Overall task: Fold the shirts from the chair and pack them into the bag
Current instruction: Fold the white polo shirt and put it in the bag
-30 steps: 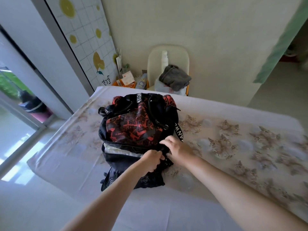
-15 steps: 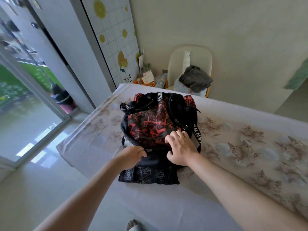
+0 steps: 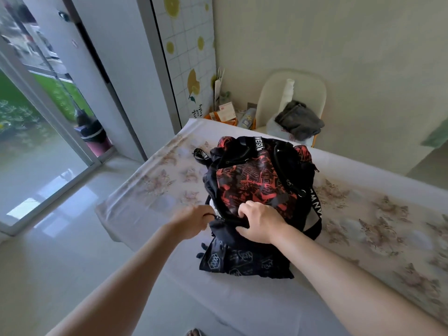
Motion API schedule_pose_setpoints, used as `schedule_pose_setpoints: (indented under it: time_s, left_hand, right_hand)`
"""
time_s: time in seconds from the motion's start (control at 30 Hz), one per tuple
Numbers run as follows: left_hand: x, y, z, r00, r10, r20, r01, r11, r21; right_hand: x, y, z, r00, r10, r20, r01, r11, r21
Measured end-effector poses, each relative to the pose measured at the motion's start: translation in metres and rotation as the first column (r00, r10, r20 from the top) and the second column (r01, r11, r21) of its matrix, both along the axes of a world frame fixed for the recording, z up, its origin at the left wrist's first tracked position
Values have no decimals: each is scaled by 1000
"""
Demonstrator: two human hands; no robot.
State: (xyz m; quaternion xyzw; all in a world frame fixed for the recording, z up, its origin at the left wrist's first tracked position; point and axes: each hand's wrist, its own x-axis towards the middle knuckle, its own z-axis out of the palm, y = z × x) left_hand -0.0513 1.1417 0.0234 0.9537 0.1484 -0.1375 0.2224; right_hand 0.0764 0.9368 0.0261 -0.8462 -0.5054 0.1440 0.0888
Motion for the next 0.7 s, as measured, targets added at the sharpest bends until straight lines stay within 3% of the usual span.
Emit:
schedule_pose_setpoints:
  time_s: [0.1,0.27,0.37,0.47,0.57,0.7]
  left_hand:
    - [-1,20,-2,1000,-31,-7,31,1000,-8]
    - [6,75,-16,1000,-27,8,27,999,28]
    - [18,81,-25,999,-4,52,6,999,-35]
    - [25,86,-32,999,-28,43,35,983,-179]
    - [24,108,-41,998,-68,19,71,964,-255]
    - [30,131,-54,997,-59,48,69,971,-231]
  right_hand:
    - [-18,37,2,1000,12,-16,-12,1000,-1]
    - [-18,57,18,991,-88,-103,59,966,-253]
    - [-23,68,27,997,-33,65,53,936,-348]
    - [-36,99,20,964,-31,265,86,977,-197]
    - [-46,133,3,926,10,378,96,960,-262]
    - [-46,146,0,972,-57,226,136,927,-350]
